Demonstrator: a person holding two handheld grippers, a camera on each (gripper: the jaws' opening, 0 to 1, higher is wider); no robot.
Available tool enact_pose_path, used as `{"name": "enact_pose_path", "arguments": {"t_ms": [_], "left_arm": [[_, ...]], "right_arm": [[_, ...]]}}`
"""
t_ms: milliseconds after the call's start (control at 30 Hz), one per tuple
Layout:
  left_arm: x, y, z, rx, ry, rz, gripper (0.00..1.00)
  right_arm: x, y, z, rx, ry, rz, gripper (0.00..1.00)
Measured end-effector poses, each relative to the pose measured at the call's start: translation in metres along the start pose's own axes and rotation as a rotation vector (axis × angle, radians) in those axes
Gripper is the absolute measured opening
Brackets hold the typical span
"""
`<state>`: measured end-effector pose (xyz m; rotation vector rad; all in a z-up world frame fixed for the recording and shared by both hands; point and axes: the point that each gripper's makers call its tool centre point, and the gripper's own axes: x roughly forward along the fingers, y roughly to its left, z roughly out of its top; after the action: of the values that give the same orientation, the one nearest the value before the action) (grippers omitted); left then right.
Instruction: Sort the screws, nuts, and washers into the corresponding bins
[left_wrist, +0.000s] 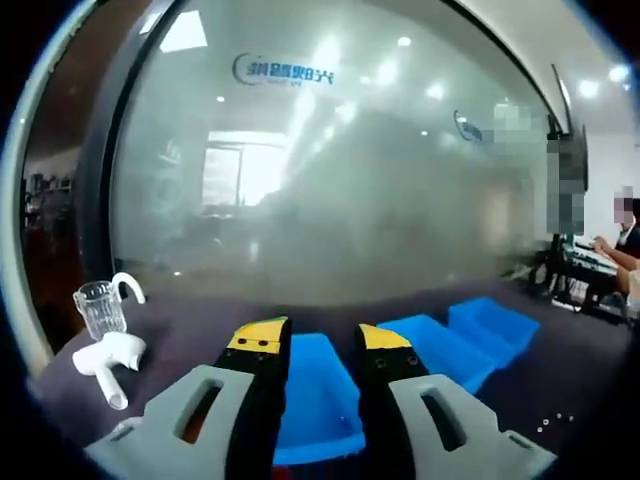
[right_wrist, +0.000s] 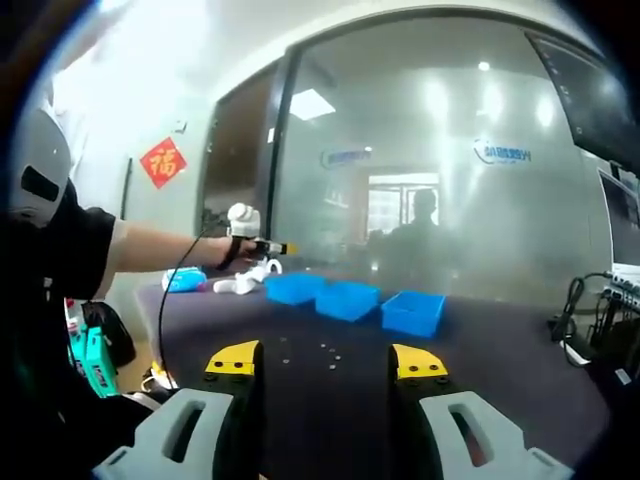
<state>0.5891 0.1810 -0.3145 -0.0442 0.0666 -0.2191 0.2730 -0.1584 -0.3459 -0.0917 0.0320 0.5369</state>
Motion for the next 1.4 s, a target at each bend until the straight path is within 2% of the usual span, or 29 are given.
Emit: {"name": "enact_pose_path", "arguments": {"t_ms": [67, 133, 400, 500, 633, 700, 1033, 1167, 1267, 1333, 1400], "left_arm": [[-0.005, -0.004, -0.003, 0.018, 0.003, -0.014, 0.29], [-0.013, -0.008, -0.018, 0.096, 0.062, -0.028, 0.31], [-0.054, -0.021, -0.030, 0.104, 0.042, -0.090, 0.36], [-0.080, -0.035, -0.027, 0.064, 0.010, -0.139, 0.37], [-0.112, -0.053, -0.028, 0.069, -0.014, -0.186, 0.37], [-0.126, -0.058, -0.031, 0.079, -0.017, -0.203, 0.37], [-0.193, -0.084, -0.049, 0.023, -0.046, -0.306, 0.37], [-0.213, -0.093, -0.058, 0.034, -0.025, -0.339, 0.36], [-0.227, -0.103, -0.066, 0.073, -0.005, -0.381, 0.36], [-0.236, -0.113, -0.076, 0.094, 0.039, -0.434, 0.36], [-0.242, -0.118, -0.085, 0.115, 0.082, -0.453, 0.37]], "right_arm": [[0.000, 0.000, 0.001, -0.001, -0.002, 0.001, 0.45], [-0.001, 0.000, 0.002, 0.001, -0.007, 0.000, 0.45], [-0.004, -0.001, 0.003, 0.002, -0.008, -0.006, 0.45], [-0.004, -0.002, 0.003, 0.002, -0.009, -0.008, 0.45], [-0.003, -0.002, 0.002, 0.005, -0.010, -0.007, 0.45], [-0.002, -0.001, 0.001, 0.005, -0.009, -0.003, 0.45], [0.000, 0.004, -0.002, 0.001, 0.002, 0.011, 0.45], [0.000, 0.006, -0.003, 0.007, 0.002, 0.015, 0.45], [0.001, 0.008, -0.005, 0.004, 0.008, 0.020, 0.45], [0.001, 0.012, -0.008, -0.003, 0.016, 0.029, 0.45], [0.000, 0.013, -0.008, -0.001, 0.017, 0.032, 0.46]]}}
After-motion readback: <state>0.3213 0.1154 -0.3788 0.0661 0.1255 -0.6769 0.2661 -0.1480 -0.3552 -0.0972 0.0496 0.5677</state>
